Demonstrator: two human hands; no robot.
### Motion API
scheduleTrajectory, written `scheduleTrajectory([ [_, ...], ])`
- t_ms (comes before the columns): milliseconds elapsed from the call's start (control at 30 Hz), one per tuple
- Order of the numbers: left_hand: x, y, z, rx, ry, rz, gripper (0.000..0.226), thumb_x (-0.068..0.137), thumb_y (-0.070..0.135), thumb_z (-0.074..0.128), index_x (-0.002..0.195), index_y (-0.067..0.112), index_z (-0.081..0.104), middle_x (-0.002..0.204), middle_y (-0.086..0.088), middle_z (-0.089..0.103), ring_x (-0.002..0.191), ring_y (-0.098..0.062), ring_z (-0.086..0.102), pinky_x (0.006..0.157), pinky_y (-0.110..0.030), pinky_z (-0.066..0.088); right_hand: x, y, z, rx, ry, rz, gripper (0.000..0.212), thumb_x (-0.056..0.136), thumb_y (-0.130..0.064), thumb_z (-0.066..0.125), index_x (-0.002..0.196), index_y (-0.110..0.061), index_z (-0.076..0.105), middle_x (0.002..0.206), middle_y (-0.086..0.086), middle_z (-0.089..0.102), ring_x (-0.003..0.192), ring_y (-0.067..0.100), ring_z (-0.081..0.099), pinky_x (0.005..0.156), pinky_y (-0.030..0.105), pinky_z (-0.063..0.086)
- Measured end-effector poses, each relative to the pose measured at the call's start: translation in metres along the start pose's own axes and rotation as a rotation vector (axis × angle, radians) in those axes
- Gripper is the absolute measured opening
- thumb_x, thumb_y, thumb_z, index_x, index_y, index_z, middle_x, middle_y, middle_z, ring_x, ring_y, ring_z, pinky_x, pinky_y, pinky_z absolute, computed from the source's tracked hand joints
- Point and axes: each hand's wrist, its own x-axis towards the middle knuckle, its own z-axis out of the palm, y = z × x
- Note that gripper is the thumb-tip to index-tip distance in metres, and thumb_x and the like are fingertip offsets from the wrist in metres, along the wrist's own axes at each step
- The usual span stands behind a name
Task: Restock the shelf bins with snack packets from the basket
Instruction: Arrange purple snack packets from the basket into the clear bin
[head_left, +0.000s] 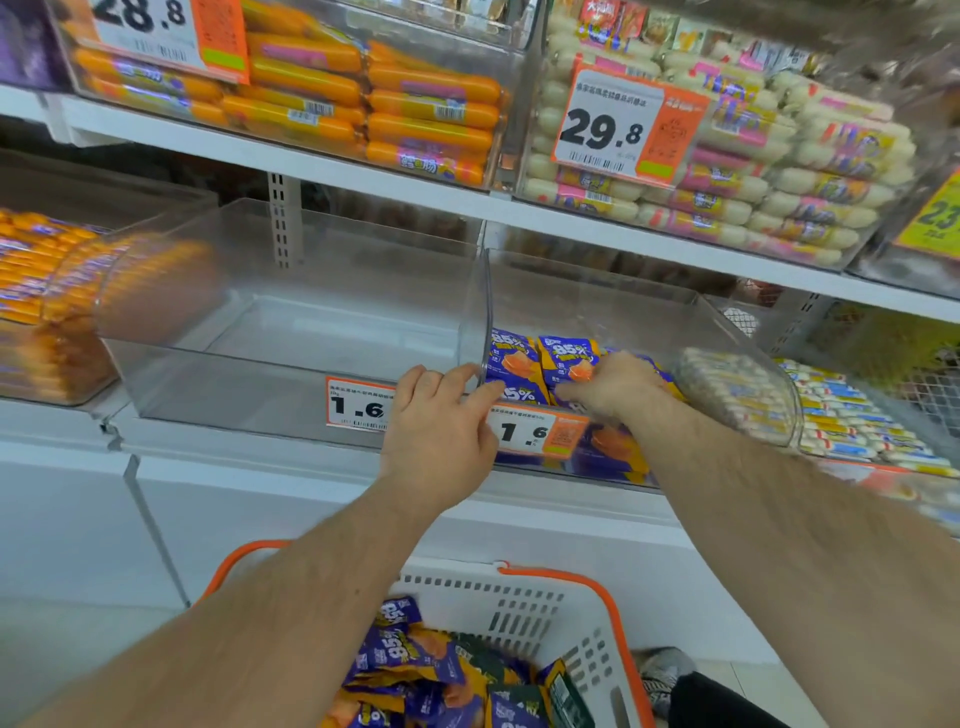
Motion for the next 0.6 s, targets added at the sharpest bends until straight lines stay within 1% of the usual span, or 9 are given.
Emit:
scheduleTrajectory([
  [33,-0.001,0.000,-0.001,-0.025,-0.008,-0.004,0.049,0.070,0.029,0.059,0.117,0.022,0.069,0.123,-0.011,0.065,0.100,-0.034,0.062,0.107,-0.046,0.023,-0.006,-0.001,0.001,-0.155,0.245,-0.139,0.023,0.084,-0.037,0.066,0.085,-0.013,0.067,0.084,0.009,0.064,0.087,0.032,0.062,0.070,0.033,0.048],
  [100,-0.009,0.002,-0.004,-0.125,-0.001,-0.031,0.057,0.072,0.029,0.059,0.128,0.021,0.063,0.137,-0.018,0.055,0.120,-0.038,0.054,0.112,-0.046,0.013,-0.021,0.000,0.008,-0.159,0.812,-0.522,0.019,0.081,-0.025,0.058,0.079,-0.008,0.067,0.083,0.015,0.063,0.082,0.036,0.057,0.070,0.040,0.045],
  [133,-0.020,0.005,-0.005,-0.187,0.021,-0.034,0.059,0.074,0.027,0.058,0.132,0.020,0.059,0.143,-0.019,0.049,0.130,-0.038,0.046,0.114,-0.045,0.010,-0.038,0.003,0.017,-0.059,0.962,-0.682,0.015,0.077,-0.021,0.056,0.073,-0.008,0.063,0.077,0.014,0.060,0.077,0.034,0.055,0.067,0.039,0.042],
  [167,-0.036,0.008,-0.005,-0.253,0.047,-0.022,0.058,0.076,0.026,0.056,0.134,0.018,0.057,0.146,-0.019,0.045,0.136,-0.036,0.039,0.116,-0.046,0.009,-0.055,0.009,0.028,0.041,0.977,-0.799,0.013,0.074,-0.019,0.055,0.068,-0.008,0.059,0.072,0.012,0.057,0.073,0.030,0.051,0.064,0.037,0.039],
  [200,-0.057,0.012,-0.002,-0.322,0.058,-0.010,0.057,0.077,0.025,0.054,0.133,0.015,0.056,0.147,-0.017,0.044,0.137,-0.033,0.036,0.117,-0.046,0.013,-0.067,0.019,0.044,0.127,0.939,-0.833,0.013,0.073,-0.019,0.053,0.065,-0.009,0.056,0.067,0.009,0.054,0.070,0.026,0.048,0.062,0.035,0.035],
  [267,-0.104,0.020,0.001,-0.448,-0.018,-0.049,0.052,0.080,0.024,0.050,0.130,0.013,0.058,0.145,-0.010,0.049,0.134,-0.026,0.039,0.115,-0.045,0.023,-0.091,0.044,0.080,0.198,0.767,-0.705,0.015,0.073,-0.021,0.052,0.063,-0.010,0.053,0.064,0.003,0.050,0.067,0.021,0.044,0.060,0.033,0.030],
  [400,-0.181,0.025,0.011,-0.576,-0.613,-0.324,0.041,0.096,0.019,0.050,0.136,0.021,0.053,0.141,0.003,0.052,0.124,-0.017,0.051,0.104,-0.031,0.040,-0.121,0.106,0.154,-0.073,0.125,-0.252,0.015,0.087,-0.021,0.056,0.078,-0.010,0.060,0.078,0.004,0.060,0.075,0.025,0.057,0.063,0.033,0.045],
  [500,-0.210,0.024,0.017,-0.631,-0.827,-0.424,0.031,0.098,0.021,0.049,0.127,0.028,0.059,0.132,0.007,0.058,0.115,-0.012,0.055,0.096,-0.028,0.047,-0.140,0.150,0.200,-0.217,-0.154,-0.013,0.014,0.088,-0.027,0.055,0.084,-0.014,0.059,0.073,0.001,0.057,0.067,0.021,0.055,0.058,0.034,0.048],
  [600,-0.222,0.022,0.020,-0.657,-0.889,-0.566,0.031,0.098,0.019,0.049,0.127,0.027,0.058,0.127,0.007,0.060,0.112,-0.013,0.055,0.091,-0.029,0.048,-0.157,0.178,0.235,-0.318,-0.290,0.202,0.046,0.083,-0.058,0.057,0.107,-0.018,0.058,0.101,0.009,0.059,0.083,0.025,0.059,0.067,0.034,0.054],
])
